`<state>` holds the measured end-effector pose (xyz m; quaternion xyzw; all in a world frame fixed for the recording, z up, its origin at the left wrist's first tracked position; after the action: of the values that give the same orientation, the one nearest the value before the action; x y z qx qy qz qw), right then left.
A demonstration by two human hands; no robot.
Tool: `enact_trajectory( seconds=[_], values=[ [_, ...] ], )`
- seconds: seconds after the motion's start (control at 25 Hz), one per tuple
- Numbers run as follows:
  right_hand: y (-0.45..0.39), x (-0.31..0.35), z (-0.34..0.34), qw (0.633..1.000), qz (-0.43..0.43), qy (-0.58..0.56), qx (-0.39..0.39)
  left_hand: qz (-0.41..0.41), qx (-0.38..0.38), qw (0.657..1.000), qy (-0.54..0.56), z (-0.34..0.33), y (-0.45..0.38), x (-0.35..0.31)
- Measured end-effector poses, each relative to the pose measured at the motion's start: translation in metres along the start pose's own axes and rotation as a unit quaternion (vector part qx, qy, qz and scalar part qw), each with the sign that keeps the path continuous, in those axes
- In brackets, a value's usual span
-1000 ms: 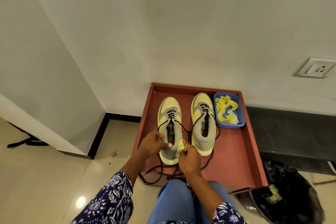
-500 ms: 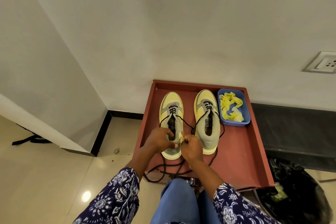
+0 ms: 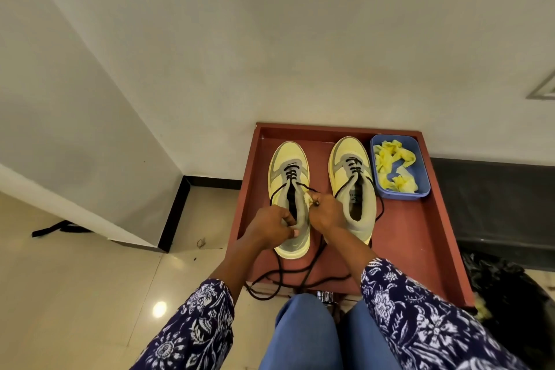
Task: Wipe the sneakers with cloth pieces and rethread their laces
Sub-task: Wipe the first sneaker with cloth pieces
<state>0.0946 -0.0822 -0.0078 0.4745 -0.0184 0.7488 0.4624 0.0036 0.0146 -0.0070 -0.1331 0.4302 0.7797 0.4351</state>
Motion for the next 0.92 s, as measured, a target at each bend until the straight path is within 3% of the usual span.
enact_trajectory(
  seconds=[0.44, 0.6, 0.92],
  values=[
    [0.037, -0.044, -0.052, 0.988, 0.005, -0.116, -0.105, 0.001, -0.026, 0.999, 0.037, -0.007, 0.001, 0.001],
    [0.047, -0.053, -0.069, 0.983, 0.001, -0.145, -0.110, 0.001, -0.032, 0.999, 0.033, -0.008, 0.002, 0.001],
    [0.030, -0.041, -0.040, 0.982, -0.031, -0.157, -0.103, 0.007, -0.031, 0.999, 0.040, -0.007, 0.004, -0.001]
  ],
)
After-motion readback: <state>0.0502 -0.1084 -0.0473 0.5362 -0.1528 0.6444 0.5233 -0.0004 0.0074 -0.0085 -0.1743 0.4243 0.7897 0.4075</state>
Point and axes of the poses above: each hand's wrist, its own y-axis away from the middle knuckle, its own z-axis out of the back of the hand, x = y × z, the point moved 3 cm from there along -y, towards the middle knuckle, and after that the axes turned 10 degrees about x, right-handed, at the moved point
